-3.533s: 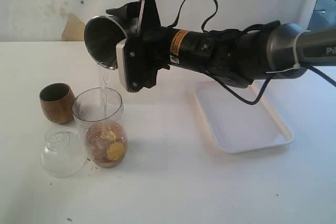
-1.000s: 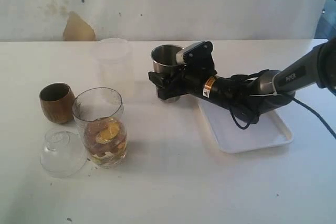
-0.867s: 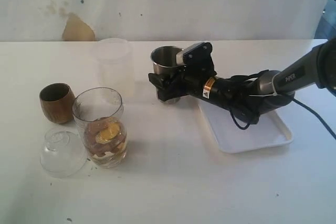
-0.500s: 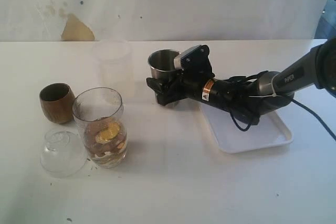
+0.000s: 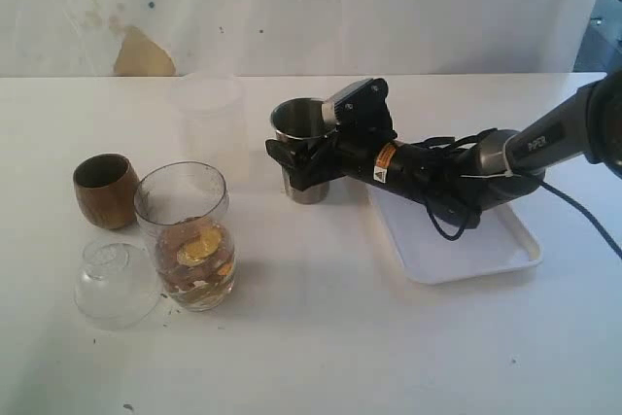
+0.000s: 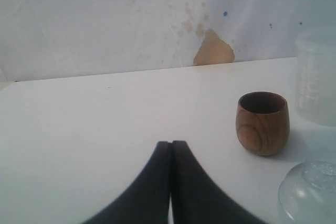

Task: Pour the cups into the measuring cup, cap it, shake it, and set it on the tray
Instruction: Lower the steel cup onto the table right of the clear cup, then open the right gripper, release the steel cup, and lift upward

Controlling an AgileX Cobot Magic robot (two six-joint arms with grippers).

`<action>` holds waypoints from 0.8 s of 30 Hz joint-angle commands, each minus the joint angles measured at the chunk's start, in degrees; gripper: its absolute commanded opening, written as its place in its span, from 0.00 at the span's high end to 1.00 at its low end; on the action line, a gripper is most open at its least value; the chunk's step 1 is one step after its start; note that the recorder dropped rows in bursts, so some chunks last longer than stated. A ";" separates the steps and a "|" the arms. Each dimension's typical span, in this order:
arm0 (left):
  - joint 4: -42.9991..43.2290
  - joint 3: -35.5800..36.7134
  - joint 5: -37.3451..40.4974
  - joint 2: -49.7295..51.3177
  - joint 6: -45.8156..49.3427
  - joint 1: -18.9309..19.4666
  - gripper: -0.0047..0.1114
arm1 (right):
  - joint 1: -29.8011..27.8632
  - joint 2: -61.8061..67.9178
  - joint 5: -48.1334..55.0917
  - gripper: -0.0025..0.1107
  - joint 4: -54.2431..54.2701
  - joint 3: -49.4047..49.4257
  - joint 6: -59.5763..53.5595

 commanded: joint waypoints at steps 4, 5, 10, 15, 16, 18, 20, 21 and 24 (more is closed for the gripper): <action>0.45 0.36 -0.75 -0.27 -0.08 0.17 0.96 | -0.41 -4.14 -0.10 0.23 -0.10 -0.14 -0.59; 0.45 0.36 -0.75 -0.27 -0.08 0.17 0.96 | -0.41 -4.38 0.36 0.23 -0.10 -0.14 -0.59; 0.45 0.36 -0.75 -0.27 -0.08 0.17 0.96 | -0.41 -4.51 2.58 0.23 -0.56 -0.02 -0.34; 0.45 0.36 -0.75 -0.27 -0.08 0.17 0.96 | -0.41 -4.51 1.77 0.23 -1.83 -0.01 -0.22; 0.45 0.36 -0.75 -0.27 -0.08 0.17 0.96 | -0.41 -4.51 1.21 0.23 -1.83 -0.01 -0.22; 0.45 0.36 -0.75 -0.27 -0.08 0.17 0.96 | -0.41 -4.51 -0.06 0.23 -1.83 -0.01 -0.22; 0.45 0.36 -0.75 -0.27 -0.08 0.17 0.96 | -0.41 -4.51 -0.31 0.23 -1.83 -0.01 -0.22; 0.45 0.36 -0.75 -0.27 -0.08 0.17 0.96 | -0.41 -4.51 0.02 0.23 -1.83 -0.01 -0.22; 0.45 0.36 -0.75 -0.27 -0.08 0.17 0.96 | -0.41 -4.51 1.84 0.23 -1.31 -0.01 -0.32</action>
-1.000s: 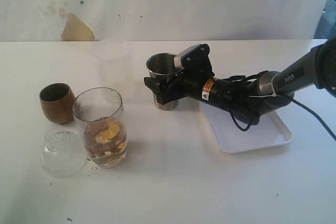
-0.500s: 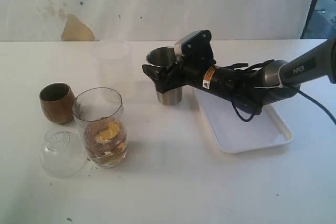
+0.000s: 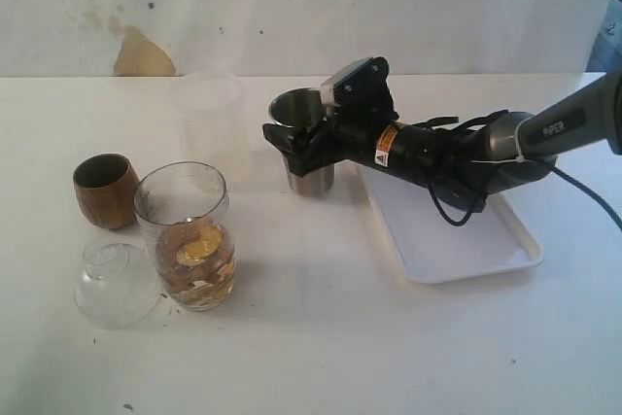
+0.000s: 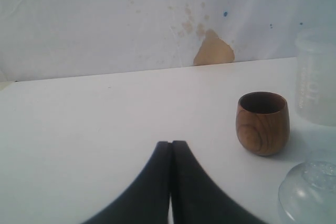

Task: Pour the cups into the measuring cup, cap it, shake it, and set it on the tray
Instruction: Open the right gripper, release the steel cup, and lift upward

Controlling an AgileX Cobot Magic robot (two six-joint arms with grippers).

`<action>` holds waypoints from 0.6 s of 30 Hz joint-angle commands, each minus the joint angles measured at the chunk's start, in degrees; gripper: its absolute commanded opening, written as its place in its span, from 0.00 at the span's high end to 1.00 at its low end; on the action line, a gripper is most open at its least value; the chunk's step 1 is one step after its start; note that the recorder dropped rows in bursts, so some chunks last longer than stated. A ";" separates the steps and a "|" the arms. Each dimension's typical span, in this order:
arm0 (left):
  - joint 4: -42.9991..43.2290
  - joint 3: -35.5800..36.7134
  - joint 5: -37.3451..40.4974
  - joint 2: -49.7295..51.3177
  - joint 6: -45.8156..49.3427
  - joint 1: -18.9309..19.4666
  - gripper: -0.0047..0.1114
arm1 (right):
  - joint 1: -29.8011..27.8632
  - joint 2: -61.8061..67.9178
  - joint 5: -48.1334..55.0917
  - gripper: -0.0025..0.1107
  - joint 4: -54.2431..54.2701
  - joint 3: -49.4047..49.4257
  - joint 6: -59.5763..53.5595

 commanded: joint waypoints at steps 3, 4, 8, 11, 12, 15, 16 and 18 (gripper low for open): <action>0.45 0.36 -0.75 -0.27 -0.08 0.17 0.96 | -0.41 -0.79 1.16 0.23 -0.18 -0.01 -0.33; 0.45 0.36 -0.75 -0.27 -0.08 0.17 0.96 | -0.41 -0.79 1.16 0.23 -0.30 -0.01 -0.33; 0.45 0.36 -0.75 -0.27 -0.08 0.17 0.96 | -0.33 -0.79 0.53 0.13 -0.57 -0.01 -0.33; 0.45 0.36 -0.75 -0.27 -0.08 0.17 0.96 | -0.33 -0.79 0.69 0.07 -0.42 -0.01 -0.33; 0.45 0.36 -0.75 -0.27 -0.08 0.17 0.96 | -0.33 -0.79 0.69 0.07 -0.42 -0.01 -0.33; 0.45 0.36 -0.75 -0.27 -0.08 0.17 0.96 | -0.33 -0.93 0.69 0.07 -0.42 -0.12 -0.33; 0.45 0.36 -0.75 -0.27 -0.08 0.17 0.96 | -0.33 -0.92 0.55 0.07 -0.42 -0.12 -0.33; 0.45 0.36 -0.75 -0.27 -0.08 0.17 0.96 | -0.33 -1.33 0.37 0.07 -0.22 -0.12 -0.33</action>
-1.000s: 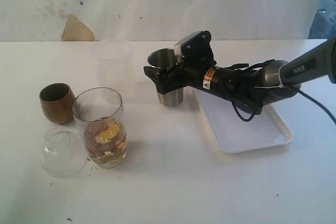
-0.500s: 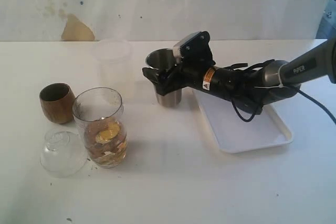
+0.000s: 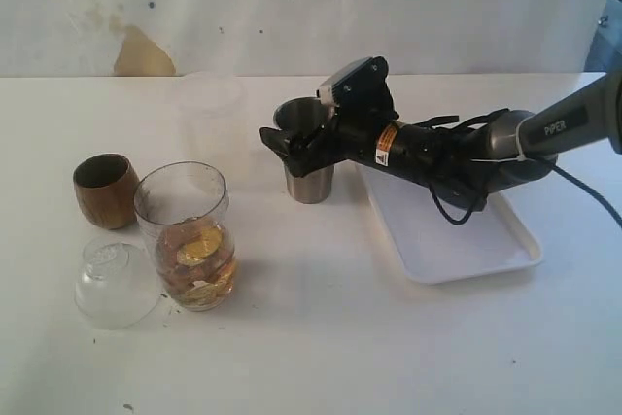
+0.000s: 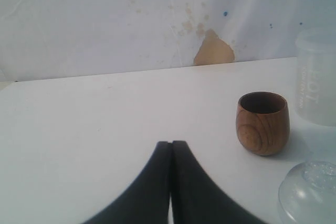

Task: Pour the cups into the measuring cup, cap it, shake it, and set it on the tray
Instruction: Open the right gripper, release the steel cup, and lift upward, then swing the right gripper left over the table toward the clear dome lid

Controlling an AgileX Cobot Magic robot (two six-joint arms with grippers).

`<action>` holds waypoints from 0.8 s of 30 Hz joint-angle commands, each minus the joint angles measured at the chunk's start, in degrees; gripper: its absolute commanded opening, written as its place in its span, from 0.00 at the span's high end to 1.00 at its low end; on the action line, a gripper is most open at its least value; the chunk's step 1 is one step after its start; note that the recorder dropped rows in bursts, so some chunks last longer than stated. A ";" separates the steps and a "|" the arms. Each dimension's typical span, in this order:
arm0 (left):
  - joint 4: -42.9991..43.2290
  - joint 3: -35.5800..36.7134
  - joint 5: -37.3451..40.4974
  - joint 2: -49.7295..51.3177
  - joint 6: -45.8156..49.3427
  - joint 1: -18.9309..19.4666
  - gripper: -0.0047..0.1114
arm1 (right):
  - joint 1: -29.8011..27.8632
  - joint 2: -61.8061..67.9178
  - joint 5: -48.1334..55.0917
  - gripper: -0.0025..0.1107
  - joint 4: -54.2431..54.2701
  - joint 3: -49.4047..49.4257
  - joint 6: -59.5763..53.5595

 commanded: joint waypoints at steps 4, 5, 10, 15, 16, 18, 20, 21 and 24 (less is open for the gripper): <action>0.45 0.36 -0.75 -0.27 -0.08 0.17 0.96 | -0.33 -2.68 -0.81 0.07 0.02 -0.12 -0.16; 0.45 0.36 -0.75 -0.27 -0.08 0.17 0.96 | -0.33 -2.99 -0.71 0.07 0.02 -0.12 -0.06; 0.45 0.36 -0.75 -0.27 -0.08 0.17 0.96 | -0.33 -5.36 -0.71 0.07 0.02 -0.12 0.69; 0.45 0.36 -0.75 -0.27 -0.08 0.17 0.96 | -0.33 -9.28 -0.71 0.07 -3.18 0.00 2.90; 0.45 0.36 -0.75 -0.27 -0.08 0.17 0.96 | -0.33 -10.16 -0.71 0.07 -3.68 0.00 4.23; 0.45 0.36 -0.75 -0.27 -0.08 0.17 0.96 | -0.33 -12.54 -0.60 0.07 -5.92 0.00 8.46; 0.45 0.36 -0.75 -0.27 -0.08 0.17 0.96 | -0.33 -14.79 -0.60 0.07 -7.59 0.00 10.90; 0.45 0.36 -0.75 -0.27 -0.08 0.17 0.96 | -0.33 -16.34 -0.60 0.07 -8.77 0.00 11.80; 0.45 0.36 -0.75 -0.27 -0.08 0.17 0.96 | -0.33 -19.89 -0.60 0.07 -12.33 0.00 14.42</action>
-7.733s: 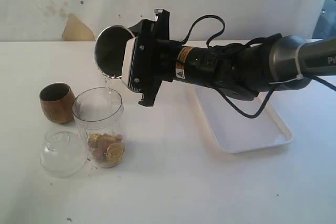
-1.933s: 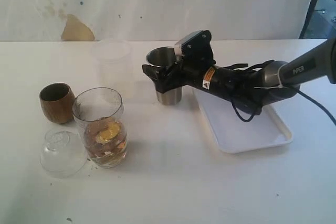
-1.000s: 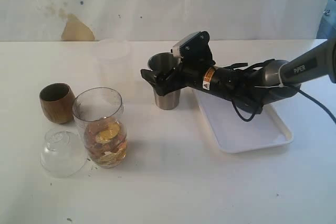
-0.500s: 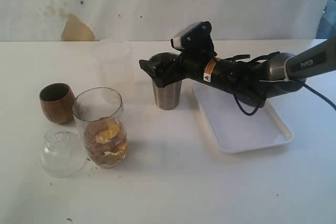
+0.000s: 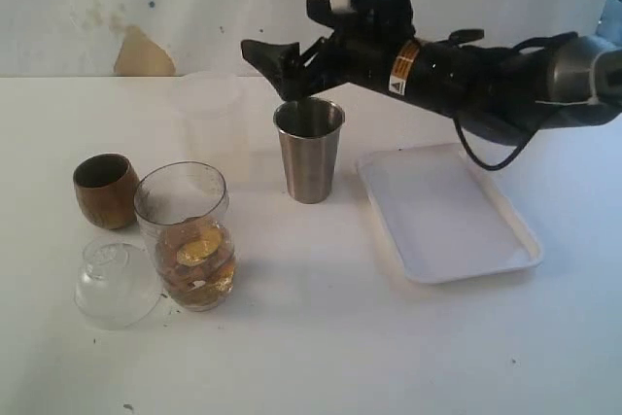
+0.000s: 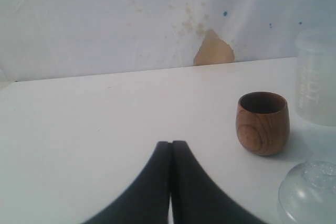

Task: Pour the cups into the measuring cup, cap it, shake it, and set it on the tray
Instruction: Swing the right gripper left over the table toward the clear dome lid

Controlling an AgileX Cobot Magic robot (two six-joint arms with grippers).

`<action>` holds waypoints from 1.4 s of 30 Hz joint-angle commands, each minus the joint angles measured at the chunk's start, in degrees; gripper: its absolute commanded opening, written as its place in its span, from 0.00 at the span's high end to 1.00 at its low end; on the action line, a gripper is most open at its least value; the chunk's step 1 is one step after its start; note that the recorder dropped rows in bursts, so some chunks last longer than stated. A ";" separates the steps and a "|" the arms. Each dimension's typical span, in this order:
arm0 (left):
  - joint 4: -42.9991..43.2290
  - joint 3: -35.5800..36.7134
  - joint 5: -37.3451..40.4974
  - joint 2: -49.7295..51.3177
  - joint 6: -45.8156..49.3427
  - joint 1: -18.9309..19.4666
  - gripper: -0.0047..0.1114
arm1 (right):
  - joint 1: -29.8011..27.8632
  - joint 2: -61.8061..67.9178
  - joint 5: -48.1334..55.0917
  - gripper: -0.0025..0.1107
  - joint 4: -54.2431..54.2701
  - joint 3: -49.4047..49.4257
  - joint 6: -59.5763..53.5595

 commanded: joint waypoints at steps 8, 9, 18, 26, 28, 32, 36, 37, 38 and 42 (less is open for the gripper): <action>0.45 0.36 -0.75 -0.27 -0.08 0.17 0.96 | -0.33 -13.63 -1.00 0.07 -19.90 0.00 20.61; 0.45 0.36 -0.75 -0.27 -0.08 0.17 0.96 | -0.33 -14.62 -1.16 0.07 -22.09 0.00 21.34; 0.45 0.36 -0.75 -0.27 -0.08 0.17 0.96 | -1.64 -22.54 -8.16 0.21 -36.89 0.23 36.85; 0.45 0.36 -0.75 -0.27 -0.08 0.17 0.96 | -1.87 -24.07 -19.89 0.41 -39.41 0.23 47.91; 0.45 0.36 -0.75 -0.27 -0.08 0.17 0.96 | -1.70 -24.07 -20.24 0.40 -39.54 0.23 48.12; 0.45 0.36 -0.75 -0.27 -0.08 0.17 0.96 | 0.15 -25.06 -20.24 0.40 -42.31 0.23 49.67; 0.45 0.36 -0.75 -0.27 -0.08 0.17 0.96 | 4.35 -25.42 -20.24 0.48 -47.53 -0.03 54.18; 0.45 0.36 -0.75 -0.27 -0.08 0.17 0.96 | 6.23 -25.67 -18.01 0.50 -50.58 -0.14 54.32; 0.45 0.36 -0.75 -0.27 -0.08 0.17 0.96 | 8.09 -25.97 -14.08 0.50 -53.36 -0.14 54.32; 0.45 0.36 -0.75 -0.27 -0.08 0.17 0.96 | 17.73 -26.78 7.58 0.50 -53.37 -0.27 57.75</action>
